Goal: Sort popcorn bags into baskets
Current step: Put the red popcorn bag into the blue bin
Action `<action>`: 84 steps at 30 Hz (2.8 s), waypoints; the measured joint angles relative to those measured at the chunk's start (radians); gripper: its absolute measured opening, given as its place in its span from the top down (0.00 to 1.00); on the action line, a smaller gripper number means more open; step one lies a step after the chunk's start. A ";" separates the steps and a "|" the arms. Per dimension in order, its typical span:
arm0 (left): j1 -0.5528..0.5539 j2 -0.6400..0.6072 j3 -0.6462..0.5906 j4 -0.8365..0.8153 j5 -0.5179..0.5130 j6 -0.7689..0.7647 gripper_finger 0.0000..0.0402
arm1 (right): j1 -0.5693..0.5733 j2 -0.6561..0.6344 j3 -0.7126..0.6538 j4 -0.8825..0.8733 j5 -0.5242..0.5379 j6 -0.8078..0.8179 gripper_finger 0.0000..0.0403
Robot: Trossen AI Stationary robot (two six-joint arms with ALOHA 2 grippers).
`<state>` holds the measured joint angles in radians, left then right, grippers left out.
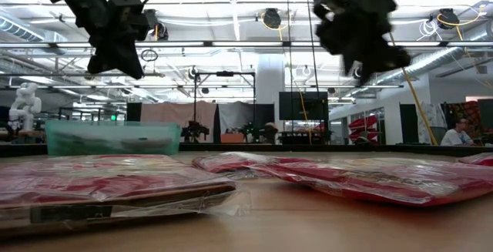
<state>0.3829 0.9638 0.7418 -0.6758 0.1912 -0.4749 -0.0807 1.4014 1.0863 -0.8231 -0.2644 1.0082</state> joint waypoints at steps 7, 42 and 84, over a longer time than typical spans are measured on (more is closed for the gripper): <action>-0.093 0.000 0.000 0.000 -0.073 -0.079 0.82 | 0.105 -0.008 0.000 -0.416 0.004 0.034 0.57; -0.376 0.764 -0.015 0.890 -0.162 0.230 0.34 | 0.102 -0.008 -0.001 -0.013 0.025 0.061 0.55; -0.285 0.368 0.000 0.925 -0.185 0.468 1.00 | -0.013 -0.008 -0.018 0.588 0.211 -0.436 0.32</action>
<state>0.0978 1.3317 0.7415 0.2494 0.0066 -0.0073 -0.0939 1.3937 1.0687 -0.2356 -0.0533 0.5717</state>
